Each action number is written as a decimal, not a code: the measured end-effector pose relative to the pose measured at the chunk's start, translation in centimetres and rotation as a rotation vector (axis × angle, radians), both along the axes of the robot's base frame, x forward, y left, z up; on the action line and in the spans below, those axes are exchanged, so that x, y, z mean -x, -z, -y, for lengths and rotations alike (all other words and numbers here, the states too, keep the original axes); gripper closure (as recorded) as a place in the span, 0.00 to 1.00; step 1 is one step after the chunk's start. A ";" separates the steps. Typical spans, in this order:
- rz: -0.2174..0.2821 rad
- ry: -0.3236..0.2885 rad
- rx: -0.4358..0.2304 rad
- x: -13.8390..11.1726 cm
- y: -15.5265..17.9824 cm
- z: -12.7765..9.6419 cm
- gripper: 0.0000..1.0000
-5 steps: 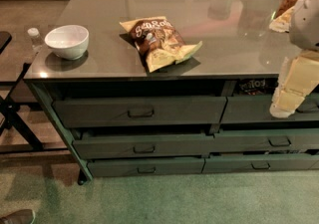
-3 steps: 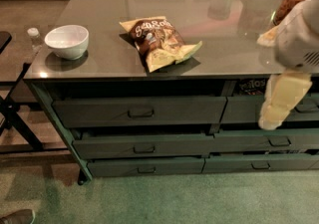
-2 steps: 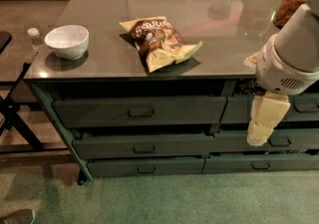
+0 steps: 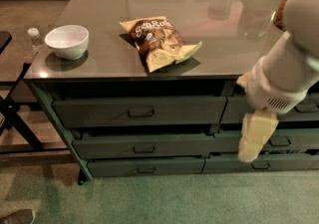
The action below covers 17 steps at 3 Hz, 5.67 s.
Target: Open middle drawer
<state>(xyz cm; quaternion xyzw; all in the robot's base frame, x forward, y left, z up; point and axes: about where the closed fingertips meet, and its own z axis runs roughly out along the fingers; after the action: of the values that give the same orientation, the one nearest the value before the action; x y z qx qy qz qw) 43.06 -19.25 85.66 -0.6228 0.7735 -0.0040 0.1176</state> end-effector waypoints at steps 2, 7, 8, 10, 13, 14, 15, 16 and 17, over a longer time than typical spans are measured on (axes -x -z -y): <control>-0.180 0.013 -0.055 1.6 13.6 -3.6 0.00; -0.227 0.031 -0.070 -2.2 24.4 -7.2 0.00; -0.253 0.034 -0.118 -2.5 27.7 -8.9 0.00; -0.272 0.049 -0.189 -3.8 32.3 -10.7 0.00; -0.190 0.104 -0.273 -10.5 37.6 -12.7 0.00; -0.178 0.115 -0.290 -12.5 39.8 -13.6 0.00; -0.159 0.122 -0.302 -14.6 41.4 -14.2 0.00; -0.146 0.121 -0.306 -16.0 42.4 -14.6 0.00; -0.164 0.119 -0.296 -15.8 43.8 -14.9 0.00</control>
Offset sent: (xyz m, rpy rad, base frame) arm -0.0182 0.0589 -0.1961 0.0852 0.2692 -0.0155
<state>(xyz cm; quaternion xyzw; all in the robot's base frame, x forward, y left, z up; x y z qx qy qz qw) 58.91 -4.35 41.82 -0.5499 0.8082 0.1540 0.1442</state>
